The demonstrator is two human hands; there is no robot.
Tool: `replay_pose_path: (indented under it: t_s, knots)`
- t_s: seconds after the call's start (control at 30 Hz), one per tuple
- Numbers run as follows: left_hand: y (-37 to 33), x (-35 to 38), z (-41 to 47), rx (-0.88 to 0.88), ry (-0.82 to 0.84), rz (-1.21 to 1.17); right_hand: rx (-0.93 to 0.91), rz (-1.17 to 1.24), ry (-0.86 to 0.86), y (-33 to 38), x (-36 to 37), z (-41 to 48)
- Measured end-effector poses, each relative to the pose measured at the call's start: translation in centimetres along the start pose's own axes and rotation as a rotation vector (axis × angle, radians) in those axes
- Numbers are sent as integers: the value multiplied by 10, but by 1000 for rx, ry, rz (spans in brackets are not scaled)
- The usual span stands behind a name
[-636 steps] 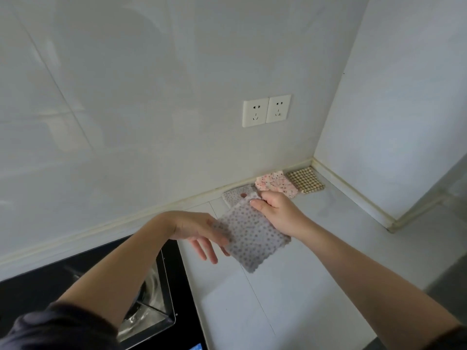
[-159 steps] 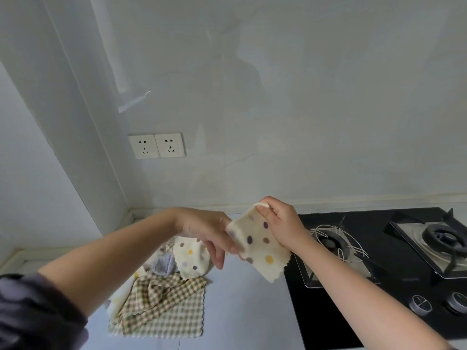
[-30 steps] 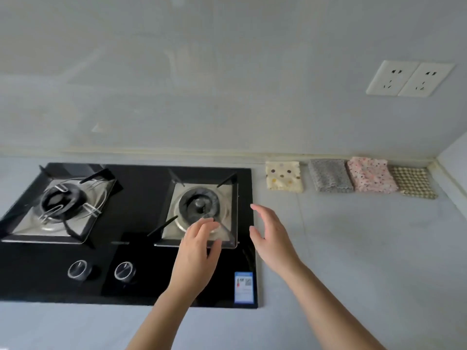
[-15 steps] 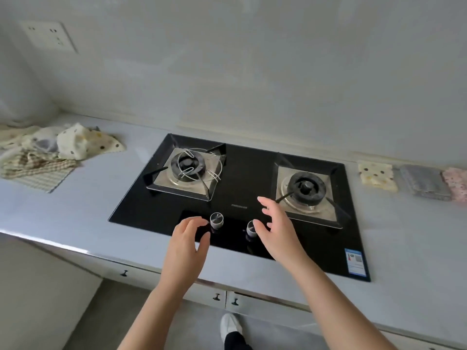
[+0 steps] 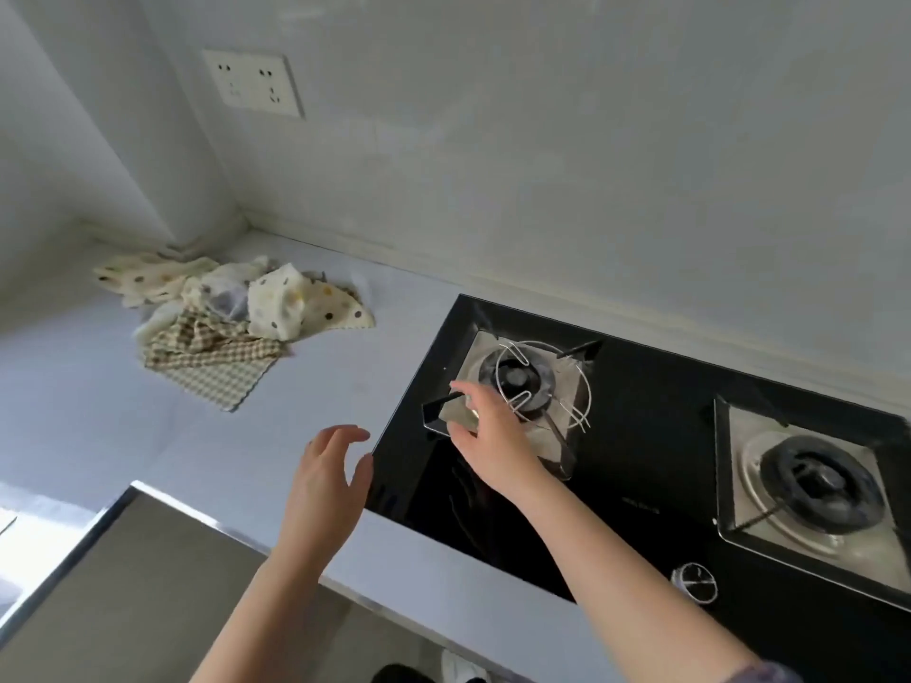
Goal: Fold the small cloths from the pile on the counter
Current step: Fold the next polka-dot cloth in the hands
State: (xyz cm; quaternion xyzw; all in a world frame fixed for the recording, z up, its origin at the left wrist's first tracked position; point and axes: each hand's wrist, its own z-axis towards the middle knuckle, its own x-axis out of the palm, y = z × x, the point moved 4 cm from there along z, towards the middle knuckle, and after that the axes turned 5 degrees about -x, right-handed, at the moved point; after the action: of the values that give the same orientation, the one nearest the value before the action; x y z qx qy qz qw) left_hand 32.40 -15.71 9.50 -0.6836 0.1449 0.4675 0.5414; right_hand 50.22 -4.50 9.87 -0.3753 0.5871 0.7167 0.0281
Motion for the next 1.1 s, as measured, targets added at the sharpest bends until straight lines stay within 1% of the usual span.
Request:
replay_pose_path:
  t_s: [0.1, 0.2, 0.37, 0.47, 0.63, 0.73, 0.8, 0.87, 0.9, 1.0, 1.07, 1.1]
  knots:
    - [29, -15, 36, -38, -15, 10, 7, -9, 92, 20, 30, 44]
    - [62, -26, 85, -46, 1, 37, 23, -51, 141, 32, 58, 91]
    - [125, -47, 195, -95, 78, 23, 133, -122, 143, 44, 106, 179]
    - [155, -57, 264, -144, 123, -41, 229, -69, 100, 50, 139, 234]
    - [185, -56, 349, -336, 202, -145, 326, 53, 78, 62, 192, 301]
    - [190, -53, 365, -478, 225, -245, 373, 102, 75, 65, 206, 317]
    - [190, -51, 368, -503, 256, -296, 387, 103, 60, 66, 209, 319]
    - [189, -52, 368, -496, 303, -333, 388, 82, 37, 68, 210, 312]
    - [188, -56, 366, -475, 301, -312, 390, 77, 24, 69, 210, 307]
    - [179, -75, 360, -316, 171, -210, 382, 87, -8, 78, 208, 287]
    - [166, -89, 351, -190, 87, -239, 348, 78, -32, 86, 208, 273]
    - [160, -94, 345, -154, 82, -271, 324, 80, -45, 92, 208, 267]
